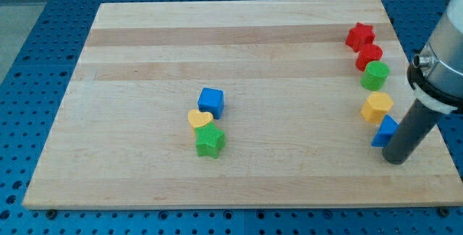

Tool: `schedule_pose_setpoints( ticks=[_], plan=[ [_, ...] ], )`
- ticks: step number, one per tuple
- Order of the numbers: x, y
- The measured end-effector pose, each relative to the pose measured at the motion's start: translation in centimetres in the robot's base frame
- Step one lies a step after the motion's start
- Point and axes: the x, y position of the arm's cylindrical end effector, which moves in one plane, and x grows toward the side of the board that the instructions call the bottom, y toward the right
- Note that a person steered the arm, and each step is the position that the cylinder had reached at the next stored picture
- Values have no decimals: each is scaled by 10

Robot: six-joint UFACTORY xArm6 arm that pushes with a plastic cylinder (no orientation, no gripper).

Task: Move the blue cube to the bottom side of the blue triangle

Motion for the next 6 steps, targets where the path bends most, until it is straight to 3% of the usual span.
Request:
schedule_pose_setpoints(
  ticks=[1,3,4,6],
  plan=[
    [0,-34],
    [-10,-158],
    [-46,-185],
    [-178,-202]
  ],
)
